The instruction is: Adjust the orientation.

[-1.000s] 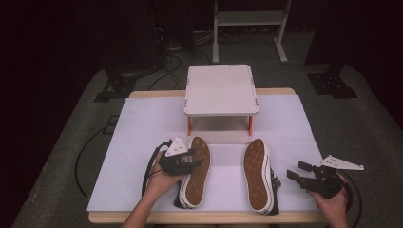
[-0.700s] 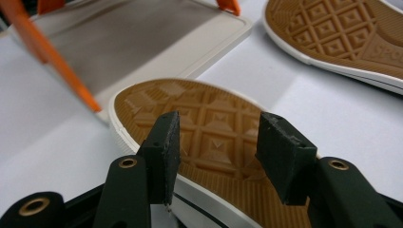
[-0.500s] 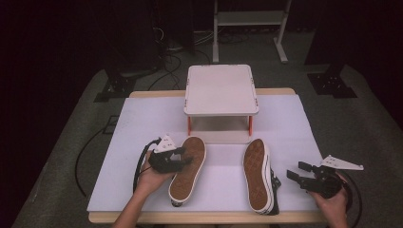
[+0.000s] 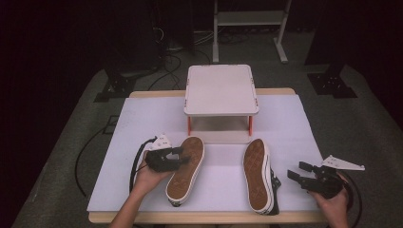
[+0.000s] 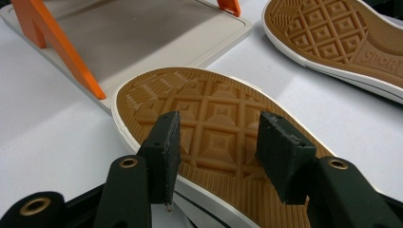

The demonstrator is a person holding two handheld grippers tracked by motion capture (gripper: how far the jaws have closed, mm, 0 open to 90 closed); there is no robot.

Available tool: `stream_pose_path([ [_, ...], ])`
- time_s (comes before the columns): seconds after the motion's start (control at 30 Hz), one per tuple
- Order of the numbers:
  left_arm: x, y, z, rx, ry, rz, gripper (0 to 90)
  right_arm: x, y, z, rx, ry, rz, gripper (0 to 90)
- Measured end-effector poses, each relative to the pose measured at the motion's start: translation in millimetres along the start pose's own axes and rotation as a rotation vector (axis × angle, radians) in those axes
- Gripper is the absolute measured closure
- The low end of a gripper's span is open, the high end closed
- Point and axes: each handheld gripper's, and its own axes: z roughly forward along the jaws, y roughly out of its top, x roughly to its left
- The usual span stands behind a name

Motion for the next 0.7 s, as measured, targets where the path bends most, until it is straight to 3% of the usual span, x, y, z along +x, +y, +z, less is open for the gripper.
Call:
stream_pose_path([
  [0.2,4.2,-3.1,-5.0,-0.01,0.011,-0.016,49.6,0.5,0.0,0.3,0.001,0.002,0.002,25.8],
  [0.7,30.0,-22.9,-28.7,-0.032,0.065,-0.091,49.0,1.1,0.2,4.2,0.009,0.007,0.001,25.8],
])
